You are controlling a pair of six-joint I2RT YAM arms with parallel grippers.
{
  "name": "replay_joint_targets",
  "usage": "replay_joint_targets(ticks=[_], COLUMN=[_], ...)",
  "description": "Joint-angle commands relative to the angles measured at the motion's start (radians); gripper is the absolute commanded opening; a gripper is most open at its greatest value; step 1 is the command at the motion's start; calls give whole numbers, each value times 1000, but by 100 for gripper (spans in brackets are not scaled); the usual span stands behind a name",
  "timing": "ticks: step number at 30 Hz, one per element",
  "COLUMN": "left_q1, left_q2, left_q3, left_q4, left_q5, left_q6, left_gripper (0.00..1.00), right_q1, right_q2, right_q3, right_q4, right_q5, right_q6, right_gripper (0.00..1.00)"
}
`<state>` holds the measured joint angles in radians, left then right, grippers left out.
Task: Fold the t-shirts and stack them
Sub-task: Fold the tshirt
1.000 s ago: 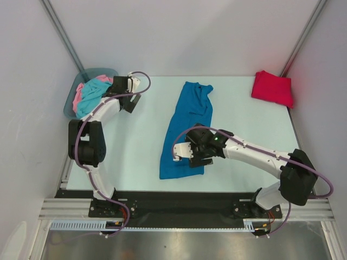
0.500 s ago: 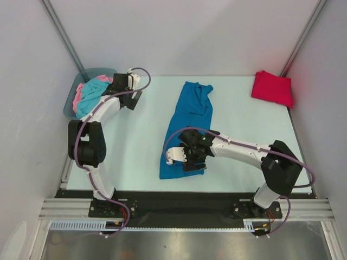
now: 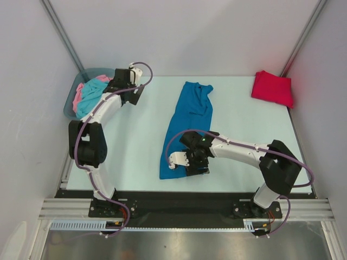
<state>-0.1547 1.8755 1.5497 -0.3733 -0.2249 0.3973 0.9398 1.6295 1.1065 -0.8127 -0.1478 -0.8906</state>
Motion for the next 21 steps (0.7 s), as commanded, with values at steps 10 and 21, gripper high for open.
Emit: replay_joint_targets(ticks=[10,21], left_q1=[-32,-39], left_q2=[-49,-53], left_q3=[32,23], left_q4=[8,11], left_q5=[-17,-31], left_q6=[-29,-15], left_gripper=[100,100], right_q1=[-3,-24], right_q2=[30,72], right_q3=[-40,-39], right_q4=[76,106], right_q5=[-15,-10], right_q6=[15,19], right_gripper=[52,0])
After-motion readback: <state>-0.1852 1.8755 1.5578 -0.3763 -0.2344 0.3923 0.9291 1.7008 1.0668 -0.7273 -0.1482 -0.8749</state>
